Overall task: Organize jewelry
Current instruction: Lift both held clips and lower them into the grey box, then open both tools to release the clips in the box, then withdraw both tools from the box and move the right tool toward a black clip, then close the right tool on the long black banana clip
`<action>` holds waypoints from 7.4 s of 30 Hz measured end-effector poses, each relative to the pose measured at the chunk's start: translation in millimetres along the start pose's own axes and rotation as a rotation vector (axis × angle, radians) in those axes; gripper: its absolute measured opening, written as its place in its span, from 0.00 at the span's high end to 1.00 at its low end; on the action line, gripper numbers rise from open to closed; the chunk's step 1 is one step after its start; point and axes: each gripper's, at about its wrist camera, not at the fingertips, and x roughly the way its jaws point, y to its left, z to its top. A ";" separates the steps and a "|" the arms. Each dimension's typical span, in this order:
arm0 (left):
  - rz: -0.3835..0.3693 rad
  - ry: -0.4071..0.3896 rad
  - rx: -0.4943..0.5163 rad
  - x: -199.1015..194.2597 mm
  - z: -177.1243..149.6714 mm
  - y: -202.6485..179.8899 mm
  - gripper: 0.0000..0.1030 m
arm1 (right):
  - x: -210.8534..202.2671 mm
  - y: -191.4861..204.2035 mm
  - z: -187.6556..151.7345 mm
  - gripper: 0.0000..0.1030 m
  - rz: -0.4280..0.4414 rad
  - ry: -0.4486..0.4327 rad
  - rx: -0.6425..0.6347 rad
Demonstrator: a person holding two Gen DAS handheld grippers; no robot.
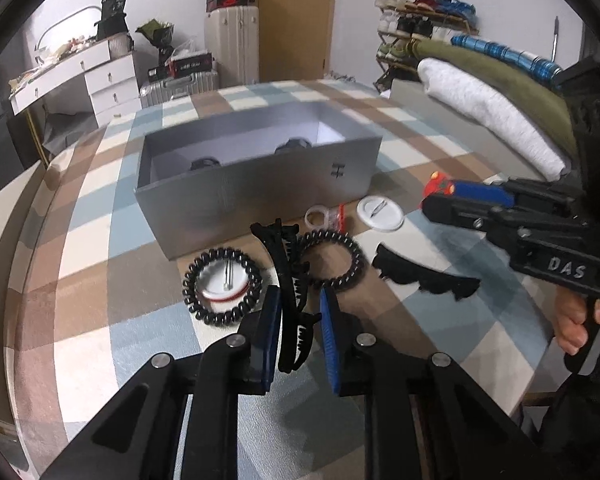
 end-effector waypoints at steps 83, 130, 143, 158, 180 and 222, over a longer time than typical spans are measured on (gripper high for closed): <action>0.098 -0.154 -0.130 33.1 67.7 37.3 0.86 | 56.8 -5.0 78.4 0.71 0.141 -0.021 0.110; 0.181 -0.175 -0.132 -14.7 25.7 23.1 0.01 | -8.0 -21.6 31.2 0.00 0.031 0.007 0.061; 0.195 -0.143 -0.146 -11.8 15.3 30.8 0.01 | 13.1 -7.4 18.3 0.00 -0.006 0.127 -0.039; 0.181 -0.121 -0.161 -9.8 11.5 34.9 0.01 | 34.5 -3.4 -2.7 0.00 -0.041 0.294 -0.155; 0.189 -0.093 -0.165 -3.0 8.7 37.9 0.01 | 25.3 -57.6 2.1 0.00 -0.106 0.291 -0.050; 0.197 -0.001 -0.204 10.7 4.3 45.3 0.01 | 23.4 -6.1 9.3 0.13 -0.022 0.179 -0.054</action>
